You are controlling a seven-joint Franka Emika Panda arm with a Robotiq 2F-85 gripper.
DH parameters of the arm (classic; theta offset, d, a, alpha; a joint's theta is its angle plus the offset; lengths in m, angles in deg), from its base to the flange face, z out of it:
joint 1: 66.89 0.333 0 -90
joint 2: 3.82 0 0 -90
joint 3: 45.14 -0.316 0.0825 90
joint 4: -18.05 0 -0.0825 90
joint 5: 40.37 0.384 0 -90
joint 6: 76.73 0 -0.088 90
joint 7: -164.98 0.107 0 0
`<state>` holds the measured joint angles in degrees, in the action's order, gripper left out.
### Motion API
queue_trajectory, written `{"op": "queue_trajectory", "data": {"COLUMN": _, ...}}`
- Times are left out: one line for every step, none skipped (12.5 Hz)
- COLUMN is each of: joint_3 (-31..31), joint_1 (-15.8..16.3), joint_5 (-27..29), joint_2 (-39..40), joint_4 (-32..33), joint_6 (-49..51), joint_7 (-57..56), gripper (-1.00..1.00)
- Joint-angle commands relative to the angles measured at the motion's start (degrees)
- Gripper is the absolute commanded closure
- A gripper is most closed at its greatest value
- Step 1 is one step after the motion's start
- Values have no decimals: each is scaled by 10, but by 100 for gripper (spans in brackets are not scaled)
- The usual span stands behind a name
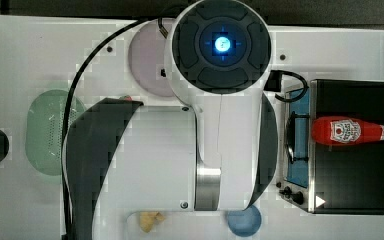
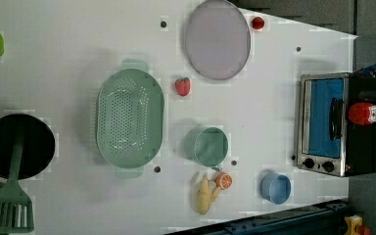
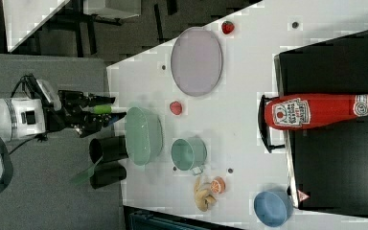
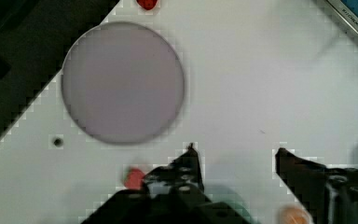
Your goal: Pick Ketchup from oven and place it on table.
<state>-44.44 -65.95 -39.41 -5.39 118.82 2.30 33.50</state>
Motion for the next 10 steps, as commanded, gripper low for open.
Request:
{"op": "queue_trajectory", "data": {"joint_3": 28, "joint_1": -12, "joint_5": -14, "joint_2": -186, "joint_4": 106, "joint_6": 93, "joint_7": 19, "gripper": -60}}
{"op": "queue_trajectory", "data": {"joint_3": 28, "joint_1": -12, "joint_5": -14, "joint_2": -186, "joint_4": 106, "joint_6": 93, "joint_7": 19, "gripper": -82}}
{"op": "queue_trajectory", "data": {"joint_3": 29, "joint_1": -13, "joint_5": -14, "joint_2": -186, "joint_4": 107, "joint_6": 92, "joint_7": 19, "gripper": -99}}
{"op": "queue_trajectory", "data": {"joint_3": 30, "joint_1": -15, "joint_5": -14, "joint_2": -185, "joint_4": 107, "joint_6": 91, "joint_7": 19, "gripper": -100}}
{"op": "queue_trajectory", "data": {"joint_3": 34, "joint_1": -20, "joint_5": -14, "joint_2": -184, "joint_4": 106, "joint_6": 89, "joint_7": 19, "gripper": -100}}
{"op": "queue_trajectory", "data": {"joint_3": 41, "joint_1": -25, "joint_5": -15, "joint_2": -182, "joint_4": 106, "joint_6": 84, "joint_7": 19, "gripper": -100}}
{"op": "queue_trajectory", "data": {"joint_3": 52, "joint_1": -32, "joint_5": -15, "joint_2": -176, "joint_4": 106, "joint_6": 76, "joint_7": 19, "gripper": -100}}
{"op": "queue_trajectory", "data": {"joint_3": 66, "joint_1": -39, "joint_5": -15, "joint_2": -168, "joint_4": 106, "joint_6": 65, "joint_7": 19, "gripper": -100}}
{"op": "queue_trajectory", "data": {"joint_3": 83, "joint_1": -47, "joint_5": -15, "joint_2": -158, "joint_4": 106, "joint_6": 53, "joint_7": 19, "gripper": -100}}
{"op": "queue_trajectory", "data": {"joint_3": 102, "joint_1": -54, "joint_5": -15, "joint_2": -145, "joint_4": 106, "joint_6": 38, "joint_7": 19, "gripper": -100}}
